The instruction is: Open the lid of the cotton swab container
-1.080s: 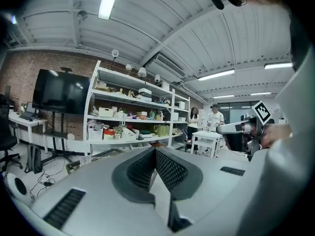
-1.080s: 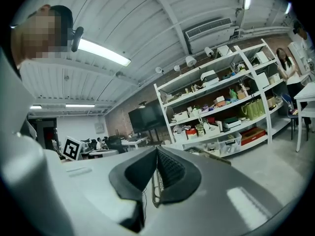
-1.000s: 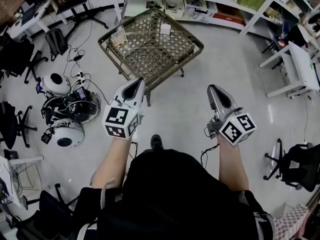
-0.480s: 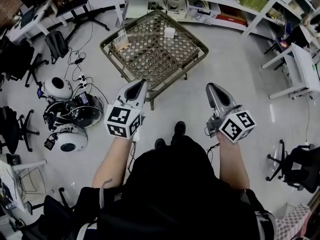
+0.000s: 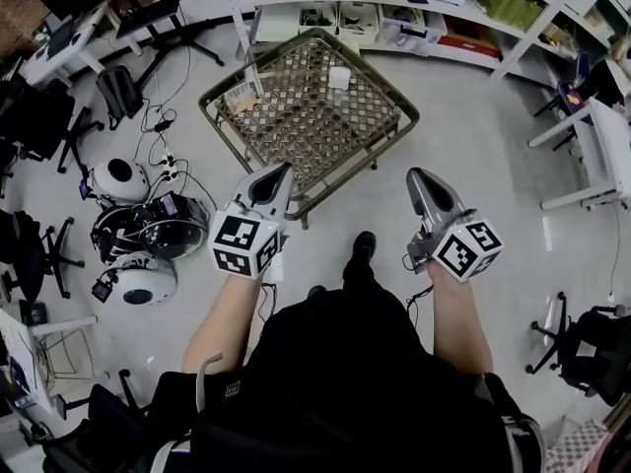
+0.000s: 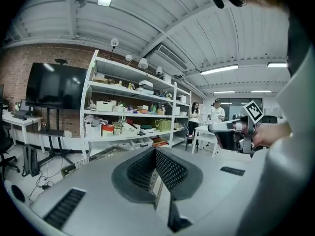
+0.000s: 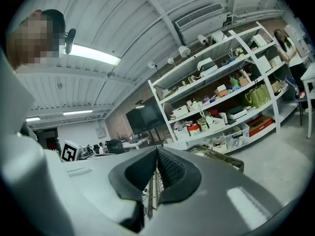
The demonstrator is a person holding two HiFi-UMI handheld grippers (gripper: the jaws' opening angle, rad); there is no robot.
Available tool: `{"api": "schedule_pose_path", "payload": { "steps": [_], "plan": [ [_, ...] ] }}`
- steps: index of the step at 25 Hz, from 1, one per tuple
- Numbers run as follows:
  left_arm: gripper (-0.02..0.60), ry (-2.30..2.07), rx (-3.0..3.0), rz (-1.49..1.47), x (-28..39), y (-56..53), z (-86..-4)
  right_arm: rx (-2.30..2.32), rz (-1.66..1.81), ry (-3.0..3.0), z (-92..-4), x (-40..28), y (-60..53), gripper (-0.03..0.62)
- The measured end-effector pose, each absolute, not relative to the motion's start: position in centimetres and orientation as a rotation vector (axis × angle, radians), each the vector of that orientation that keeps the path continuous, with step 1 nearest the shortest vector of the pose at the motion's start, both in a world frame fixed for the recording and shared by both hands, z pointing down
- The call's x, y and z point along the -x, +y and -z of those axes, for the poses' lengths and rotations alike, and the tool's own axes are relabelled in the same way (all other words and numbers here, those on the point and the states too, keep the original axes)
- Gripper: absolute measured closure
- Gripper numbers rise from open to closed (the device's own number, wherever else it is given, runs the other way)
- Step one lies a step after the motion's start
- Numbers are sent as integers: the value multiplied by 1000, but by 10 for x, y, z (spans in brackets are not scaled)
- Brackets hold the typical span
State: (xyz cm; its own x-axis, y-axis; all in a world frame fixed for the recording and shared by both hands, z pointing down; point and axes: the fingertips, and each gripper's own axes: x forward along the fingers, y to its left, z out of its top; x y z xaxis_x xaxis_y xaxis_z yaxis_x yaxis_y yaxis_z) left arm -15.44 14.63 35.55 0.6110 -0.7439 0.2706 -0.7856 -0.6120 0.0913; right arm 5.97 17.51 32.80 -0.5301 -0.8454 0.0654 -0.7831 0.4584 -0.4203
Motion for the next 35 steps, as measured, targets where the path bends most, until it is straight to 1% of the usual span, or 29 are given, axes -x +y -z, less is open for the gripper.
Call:
{"api": "schedule_pose_path", "payload": {
  "steps": [8,16,27,35],
  "plan": [
    [578,-1278,-2601,-386,105,80,-365,1375,673,2536,-347,-105,99,582],
    [578,-1381,-2567,-419,74,19,-355,1286,696,2577,-350,-144,34,582],
    [578,-1402,-2508,-392,81,-36,-375,1244,774,2653,-371,-124,-24,582],
    [578,-1349,-2530,-383,94,-85,-387,1297,750,2677,-363,-104,-80,582]
  ]
}}
